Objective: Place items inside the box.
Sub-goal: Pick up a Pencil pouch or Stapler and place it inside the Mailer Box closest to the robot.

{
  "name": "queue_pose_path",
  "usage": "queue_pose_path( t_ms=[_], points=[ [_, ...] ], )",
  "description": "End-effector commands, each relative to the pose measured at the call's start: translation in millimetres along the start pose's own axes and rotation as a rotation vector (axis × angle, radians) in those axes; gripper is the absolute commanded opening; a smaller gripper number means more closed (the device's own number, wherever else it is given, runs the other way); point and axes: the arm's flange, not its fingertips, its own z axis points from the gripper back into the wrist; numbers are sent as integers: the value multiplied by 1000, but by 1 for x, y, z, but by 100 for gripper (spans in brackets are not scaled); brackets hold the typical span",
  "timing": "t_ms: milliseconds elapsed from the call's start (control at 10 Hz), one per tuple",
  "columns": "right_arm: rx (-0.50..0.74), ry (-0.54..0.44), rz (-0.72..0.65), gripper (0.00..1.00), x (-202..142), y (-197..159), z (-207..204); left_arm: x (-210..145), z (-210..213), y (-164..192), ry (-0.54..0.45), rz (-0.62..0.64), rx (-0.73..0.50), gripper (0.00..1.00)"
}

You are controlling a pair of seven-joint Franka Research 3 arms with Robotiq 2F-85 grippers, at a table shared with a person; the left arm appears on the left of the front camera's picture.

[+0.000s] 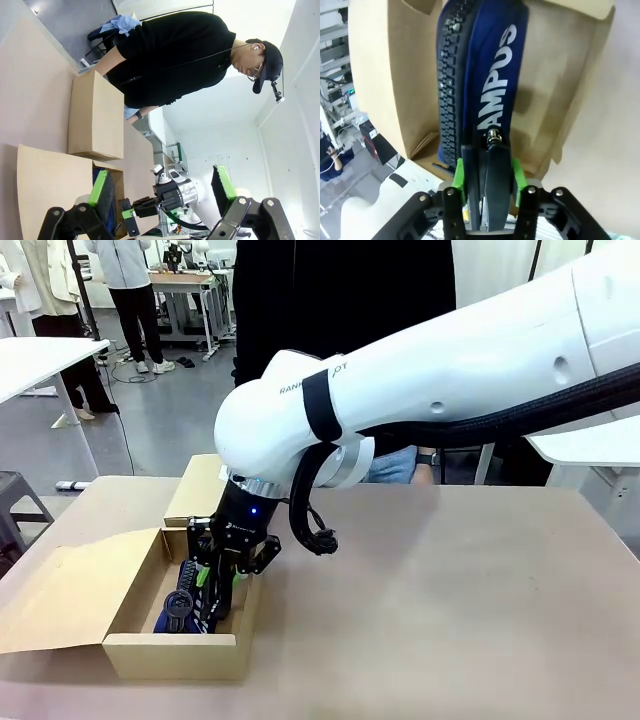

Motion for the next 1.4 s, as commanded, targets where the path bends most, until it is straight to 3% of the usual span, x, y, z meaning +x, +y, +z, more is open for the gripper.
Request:
queue_pose_path(
  t_ms=[0, 100, 200, 300, 900, 1100, 1200, 1300],
  points=[
    [-53, -105, -39, 41, -6, 7, 6, 1, -1, -1, -14, -20, -28, 100],
    [-50, -114, -51, 41, -8, 6, 8, 1, -1, -1, -14, -20, -28, 100],
    [-37, -153, -75, 87, -8, 4, 12, 1, -1, -1, -14, -20, -28, 100],
    [-31, -175, -81, 100, -7, 3, 16, 1, -1, -1, -14, -20, -28, 100],
    [31, -245, -111, 100, -19, -16, 50, 1, -1, -1, -14, -20, -28, 100],
    [-5, -257, -133, 100, -52, -60, 102, 1, -1, -1, -14, -20, -28, 100],
    [-103, -163, -156, 100, -70, -90, 132, 1, -1, -1, -14, -20, -28, 100],
    [-105, -91, -161, 100, -91, -126, 169, 1, -1, -1, -14, -20, -28, 100]
  ],
)
